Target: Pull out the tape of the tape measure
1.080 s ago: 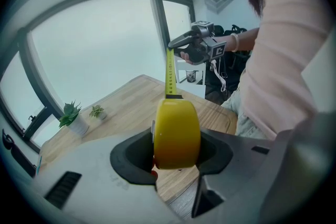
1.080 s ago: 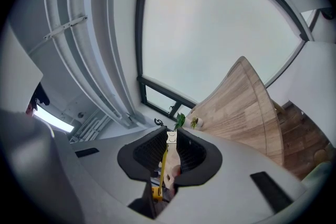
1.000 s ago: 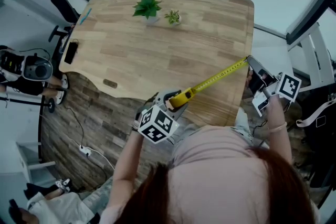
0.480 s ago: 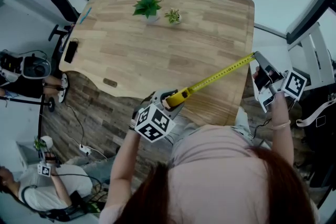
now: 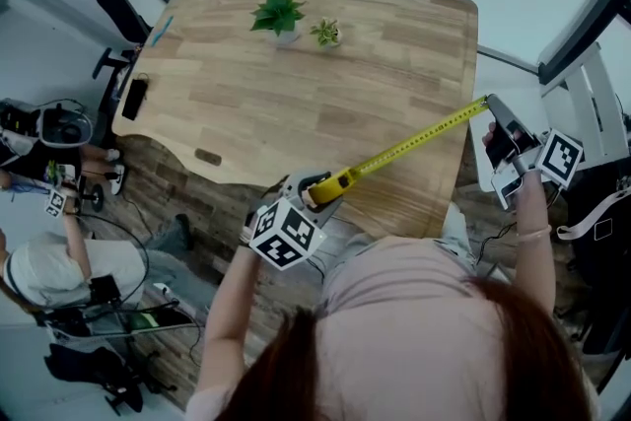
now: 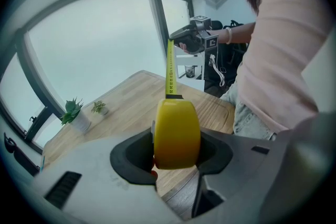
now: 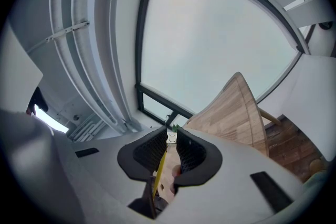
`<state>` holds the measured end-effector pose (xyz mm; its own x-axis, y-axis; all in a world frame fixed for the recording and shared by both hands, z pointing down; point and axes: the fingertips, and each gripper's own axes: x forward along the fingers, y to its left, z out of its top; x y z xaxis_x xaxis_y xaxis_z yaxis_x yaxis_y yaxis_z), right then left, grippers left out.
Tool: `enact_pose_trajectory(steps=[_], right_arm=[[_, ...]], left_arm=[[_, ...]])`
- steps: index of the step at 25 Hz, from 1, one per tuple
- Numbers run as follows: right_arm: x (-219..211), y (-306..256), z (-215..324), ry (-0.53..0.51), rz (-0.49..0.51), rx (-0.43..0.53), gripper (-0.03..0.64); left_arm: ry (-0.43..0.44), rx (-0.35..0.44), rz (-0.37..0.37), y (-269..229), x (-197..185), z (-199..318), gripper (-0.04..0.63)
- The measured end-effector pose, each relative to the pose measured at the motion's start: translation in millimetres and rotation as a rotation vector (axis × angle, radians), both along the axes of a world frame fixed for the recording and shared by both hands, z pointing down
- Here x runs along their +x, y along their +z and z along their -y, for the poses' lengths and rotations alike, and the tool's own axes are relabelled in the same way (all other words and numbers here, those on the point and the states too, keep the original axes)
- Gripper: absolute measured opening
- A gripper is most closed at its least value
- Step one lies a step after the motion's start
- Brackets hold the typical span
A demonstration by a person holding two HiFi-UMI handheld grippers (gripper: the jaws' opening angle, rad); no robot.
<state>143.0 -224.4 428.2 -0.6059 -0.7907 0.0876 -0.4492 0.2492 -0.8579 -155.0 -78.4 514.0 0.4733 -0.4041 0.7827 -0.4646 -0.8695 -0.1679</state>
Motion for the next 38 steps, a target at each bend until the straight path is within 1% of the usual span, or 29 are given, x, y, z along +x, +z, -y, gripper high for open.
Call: enact_pose_trajectory(steps=[13, 24, 32, 38], right_arm=[[3.8, -2.0, 1.0, 0.009, 0.003, 0.012, 0.052], [6.9, -0.7, -0.8, 0.019, 0.015, 0.015, 0.052], [10.1, 5.6, -2.3, 0.055, 0.030, -0.014, 0.052], [5.2, 11.5, -5.4, 0.057, 0.046, -0.027, 0.052]], left_arm=[[0.038, 0.020, 0.011, -8.6, 3.3, -3.2, 0.167], [0.044, 0.020, 0.018, -8.5, 6.4, -8.5, 0.167], [0.042, 0.015, 0.019, -9.4, 9.8, -11.6, 0.168], [0.052, 0.009, 0.014, -8.7, 14.2, -13.2, 0.169]])
